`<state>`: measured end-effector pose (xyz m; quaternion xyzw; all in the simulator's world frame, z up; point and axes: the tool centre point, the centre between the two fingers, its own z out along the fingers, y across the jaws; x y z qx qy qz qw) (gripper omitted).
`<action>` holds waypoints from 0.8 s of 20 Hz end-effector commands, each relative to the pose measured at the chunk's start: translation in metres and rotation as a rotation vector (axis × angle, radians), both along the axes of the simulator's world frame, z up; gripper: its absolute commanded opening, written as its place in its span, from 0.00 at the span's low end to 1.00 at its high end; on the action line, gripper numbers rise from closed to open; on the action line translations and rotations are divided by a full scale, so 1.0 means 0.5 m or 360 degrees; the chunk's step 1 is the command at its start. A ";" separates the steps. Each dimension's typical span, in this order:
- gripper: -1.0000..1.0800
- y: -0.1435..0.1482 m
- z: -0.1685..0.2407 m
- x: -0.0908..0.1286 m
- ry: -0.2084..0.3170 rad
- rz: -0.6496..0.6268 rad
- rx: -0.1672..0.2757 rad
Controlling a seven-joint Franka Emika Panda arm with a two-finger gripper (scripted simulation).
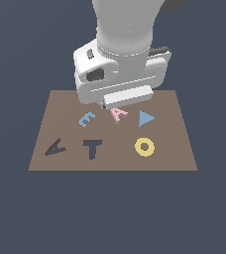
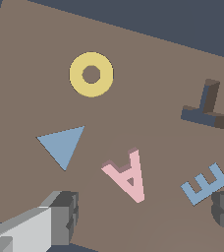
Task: Insert a designated object into the corresponding slot on a board.
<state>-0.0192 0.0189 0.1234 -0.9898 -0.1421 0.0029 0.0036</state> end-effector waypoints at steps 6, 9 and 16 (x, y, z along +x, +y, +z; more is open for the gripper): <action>0.96 -0.003 -0.070 -0.019 -0.0006 0.0361 -0.0002; 0.96 -0.005 -0.093 -0.025 -0.0008 0.0479 -0.0002; 0.96 -0.010 -0.131 -0.033 -0.0012 0.0673 -0.0005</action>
